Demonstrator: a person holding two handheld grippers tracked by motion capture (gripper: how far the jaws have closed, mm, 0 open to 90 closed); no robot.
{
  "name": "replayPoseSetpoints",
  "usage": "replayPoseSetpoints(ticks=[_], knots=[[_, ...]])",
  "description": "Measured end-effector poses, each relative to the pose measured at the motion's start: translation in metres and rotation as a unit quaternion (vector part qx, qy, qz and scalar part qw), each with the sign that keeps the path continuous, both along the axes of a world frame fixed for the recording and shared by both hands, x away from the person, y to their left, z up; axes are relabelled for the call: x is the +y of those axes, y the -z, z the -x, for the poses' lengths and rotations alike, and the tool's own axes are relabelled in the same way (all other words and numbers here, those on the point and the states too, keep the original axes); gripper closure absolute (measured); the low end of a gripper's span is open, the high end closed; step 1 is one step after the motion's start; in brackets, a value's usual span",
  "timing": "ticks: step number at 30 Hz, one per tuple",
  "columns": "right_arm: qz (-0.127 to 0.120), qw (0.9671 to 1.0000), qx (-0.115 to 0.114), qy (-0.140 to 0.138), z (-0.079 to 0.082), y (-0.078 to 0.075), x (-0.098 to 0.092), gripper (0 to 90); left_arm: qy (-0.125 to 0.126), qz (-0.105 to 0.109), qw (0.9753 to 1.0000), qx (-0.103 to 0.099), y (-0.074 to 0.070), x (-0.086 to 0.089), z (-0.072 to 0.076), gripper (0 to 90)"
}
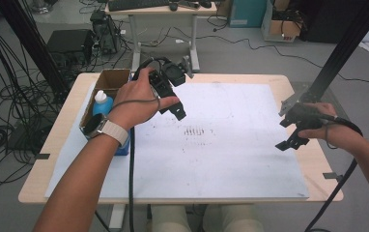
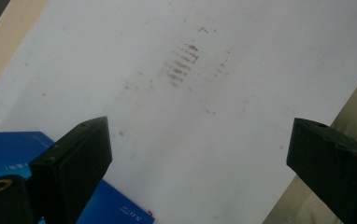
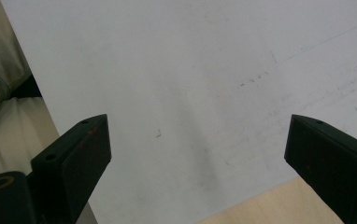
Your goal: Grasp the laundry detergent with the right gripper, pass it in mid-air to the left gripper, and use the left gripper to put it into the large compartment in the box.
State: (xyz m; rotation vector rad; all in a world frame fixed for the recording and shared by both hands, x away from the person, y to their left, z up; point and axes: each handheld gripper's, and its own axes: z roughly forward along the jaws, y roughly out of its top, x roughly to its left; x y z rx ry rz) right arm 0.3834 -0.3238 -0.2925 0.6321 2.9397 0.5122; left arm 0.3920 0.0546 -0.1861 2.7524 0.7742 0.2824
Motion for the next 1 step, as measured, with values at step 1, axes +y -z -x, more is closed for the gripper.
replayPoseSetpoints(ticks=[1], knots=[[0.0,1.0,0.0,0.0,0.0,0.0,0.0001,6.9,0.0,0.001,1.0,0.0,0.0001,0.0003,0.0001,7.1]])
